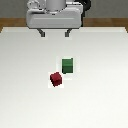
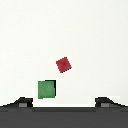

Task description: Place the red cube on top of the green cube.

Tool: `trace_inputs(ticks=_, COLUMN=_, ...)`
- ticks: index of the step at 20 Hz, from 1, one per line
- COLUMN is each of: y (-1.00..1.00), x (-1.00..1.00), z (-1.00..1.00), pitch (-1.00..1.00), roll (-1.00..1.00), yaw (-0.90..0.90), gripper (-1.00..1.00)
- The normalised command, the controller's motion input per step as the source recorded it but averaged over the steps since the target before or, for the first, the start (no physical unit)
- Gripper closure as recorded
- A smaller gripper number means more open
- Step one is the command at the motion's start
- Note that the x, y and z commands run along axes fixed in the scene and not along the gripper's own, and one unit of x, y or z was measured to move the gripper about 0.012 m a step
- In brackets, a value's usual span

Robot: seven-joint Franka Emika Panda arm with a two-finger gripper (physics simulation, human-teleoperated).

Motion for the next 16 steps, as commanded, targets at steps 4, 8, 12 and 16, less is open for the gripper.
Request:
trace_inputs(ticks=4, y=0.0, x=0.5, z=0.0, pitch=0.0, roll=0.0, yaw=0.0, gripper=-1.0)
trace_inputs(ticks=8, y=0.0, x=0.5, z=-0.5, pitch=0.0, roll=0.0, yaw=0.0, gripper=-1.0)
trace_inputs(ticks=12, y=0.0, x=0.0, z=-0.5, pitch=0.0, roll=0.0, yaw=0.0, gripper=-1.0)
trace_inputs(ticks=16, y=0.0, x=0.0, z=-0.75, pitch=0.0, roll=0.0, yaw=0.0, gripper=-1.0)
